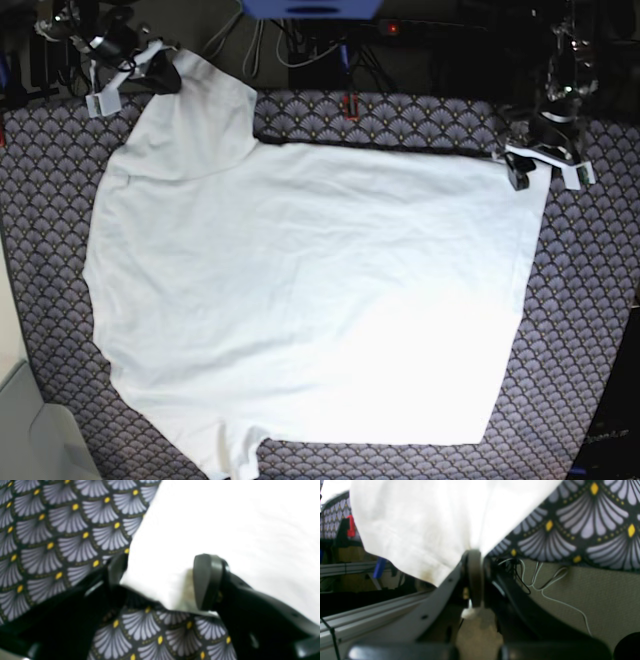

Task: Fold the T-shirt properly
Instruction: 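Lower the left gripper and grasp the opposite shoulder corner, then lift both grippers and pull the shirt's shoulder edge taut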

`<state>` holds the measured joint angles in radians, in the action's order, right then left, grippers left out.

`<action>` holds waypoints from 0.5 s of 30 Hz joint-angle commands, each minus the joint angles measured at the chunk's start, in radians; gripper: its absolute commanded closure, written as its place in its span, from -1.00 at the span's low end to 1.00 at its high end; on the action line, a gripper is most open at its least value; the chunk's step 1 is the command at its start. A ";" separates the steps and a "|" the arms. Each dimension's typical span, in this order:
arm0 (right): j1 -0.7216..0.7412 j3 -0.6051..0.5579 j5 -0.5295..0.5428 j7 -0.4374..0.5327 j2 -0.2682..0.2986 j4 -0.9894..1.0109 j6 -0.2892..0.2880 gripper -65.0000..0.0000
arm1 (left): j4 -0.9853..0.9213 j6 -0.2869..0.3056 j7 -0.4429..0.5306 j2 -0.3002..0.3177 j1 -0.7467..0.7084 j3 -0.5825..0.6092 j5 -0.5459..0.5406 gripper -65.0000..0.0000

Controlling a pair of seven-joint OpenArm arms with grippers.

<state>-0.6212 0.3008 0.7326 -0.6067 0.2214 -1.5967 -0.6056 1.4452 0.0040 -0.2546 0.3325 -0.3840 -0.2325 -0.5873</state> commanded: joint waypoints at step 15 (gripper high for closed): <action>-0.007 0.011 0.009 0.020 0.037 -0.035 -0.001 1.00 | 0.018 0.009 -0.070 0.003 -0.023 0.000 -0.018 0.99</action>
<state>-0.6224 0.3023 0.7292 -0.6102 0.2413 -1.6119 -0.6056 1.4590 0.0078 -0.2802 0.3325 -0.3939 -0.2337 -0.6003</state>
